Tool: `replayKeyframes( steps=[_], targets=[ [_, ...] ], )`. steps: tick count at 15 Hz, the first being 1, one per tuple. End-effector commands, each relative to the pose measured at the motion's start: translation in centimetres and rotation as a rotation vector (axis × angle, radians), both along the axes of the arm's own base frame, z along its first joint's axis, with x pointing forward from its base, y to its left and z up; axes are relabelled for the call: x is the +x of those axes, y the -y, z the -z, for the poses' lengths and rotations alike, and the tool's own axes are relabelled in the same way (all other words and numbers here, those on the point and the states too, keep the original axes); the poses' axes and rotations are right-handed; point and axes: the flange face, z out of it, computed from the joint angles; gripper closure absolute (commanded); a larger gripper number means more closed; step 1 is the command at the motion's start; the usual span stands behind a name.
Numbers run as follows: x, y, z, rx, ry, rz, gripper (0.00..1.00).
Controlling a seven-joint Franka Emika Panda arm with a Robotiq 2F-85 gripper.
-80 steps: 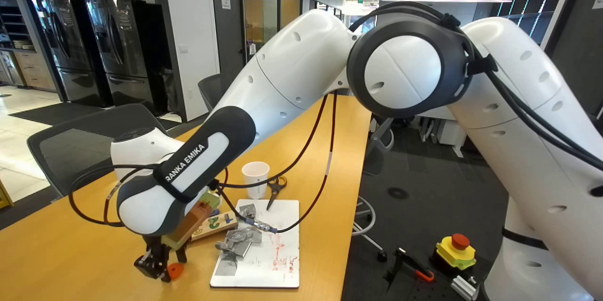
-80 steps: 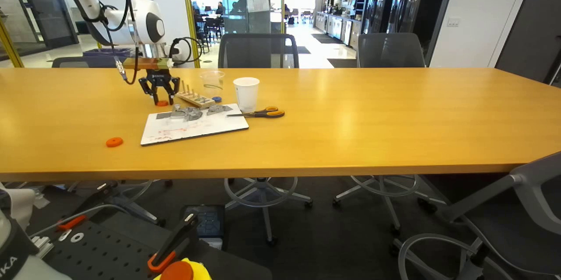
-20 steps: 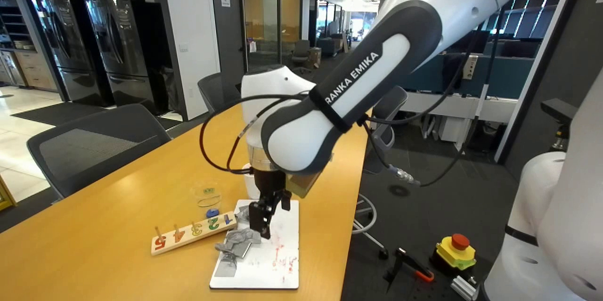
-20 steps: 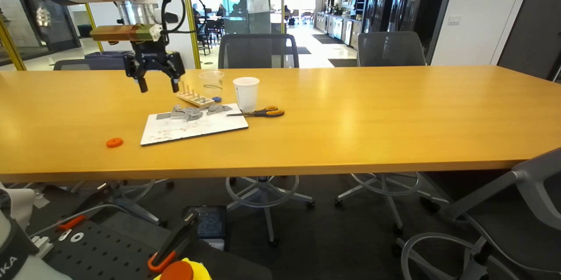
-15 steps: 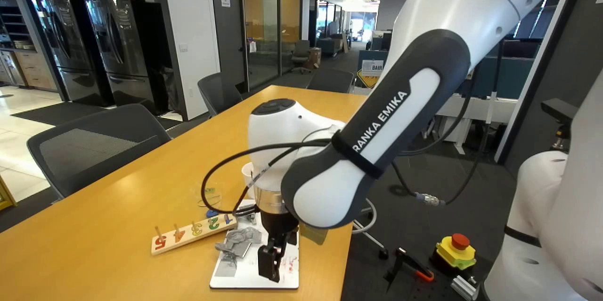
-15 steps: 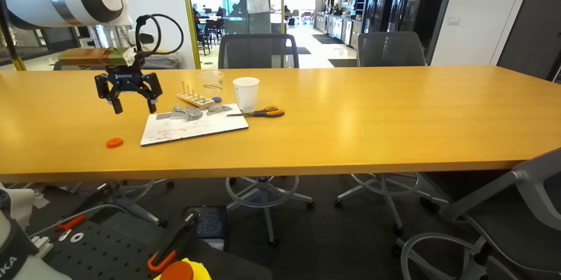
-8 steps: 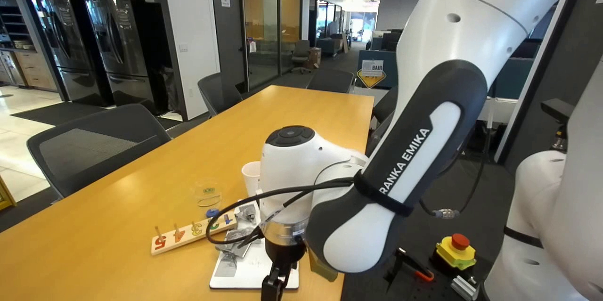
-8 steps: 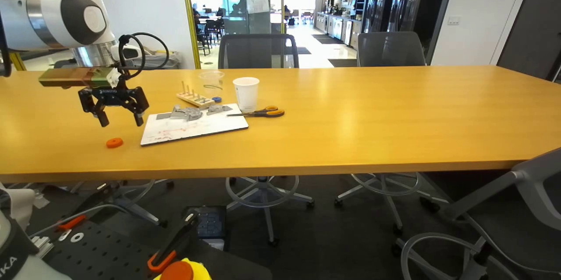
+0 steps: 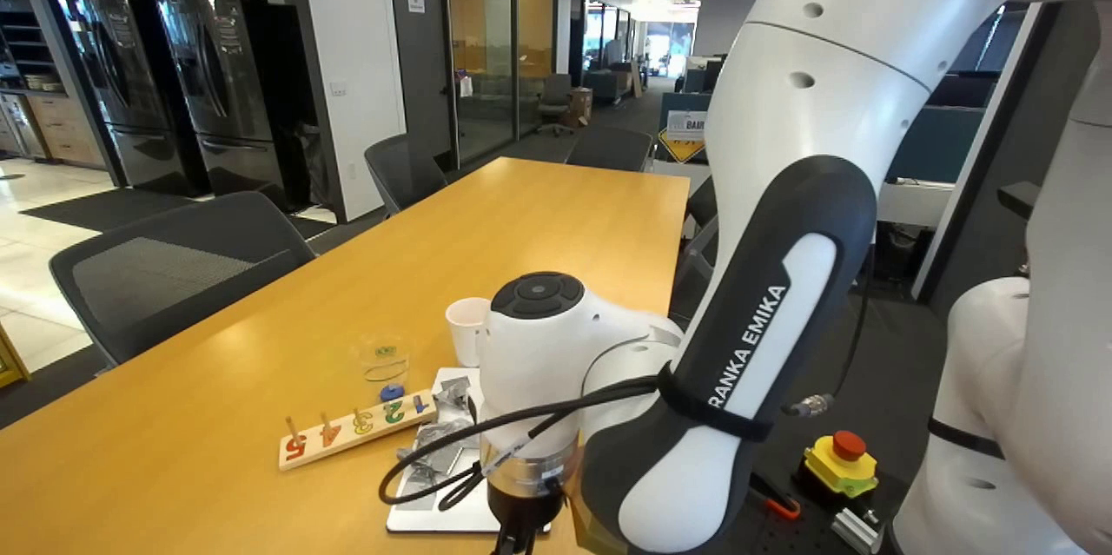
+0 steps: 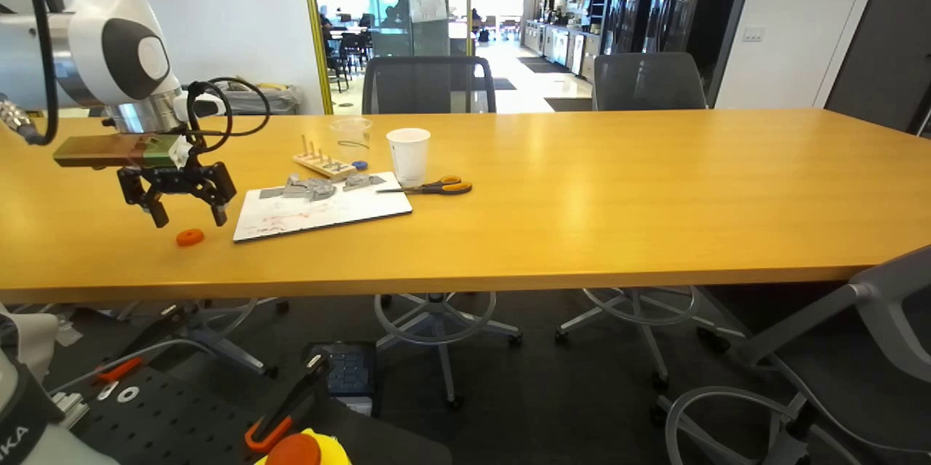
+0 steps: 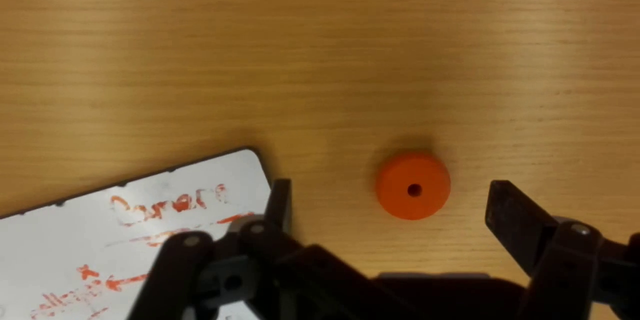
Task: Put the orange rings inside the white cup, place the blue ring in the clear cup
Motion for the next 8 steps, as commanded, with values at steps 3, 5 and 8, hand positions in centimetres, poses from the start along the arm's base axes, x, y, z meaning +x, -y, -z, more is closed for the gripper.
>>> replayKeyframes(
  steps=[3,5,8],
  targets=[
    [-0.3,-1.0,1.1,0.019,0.011,-0.018,0.0],
    [-0.4,-1.2,1.6,0.024,0.004,-0.02,0.0],
    [-0.4,-1.4,2.1,0.033,0.0,-0.022,0.0]
  ],
)
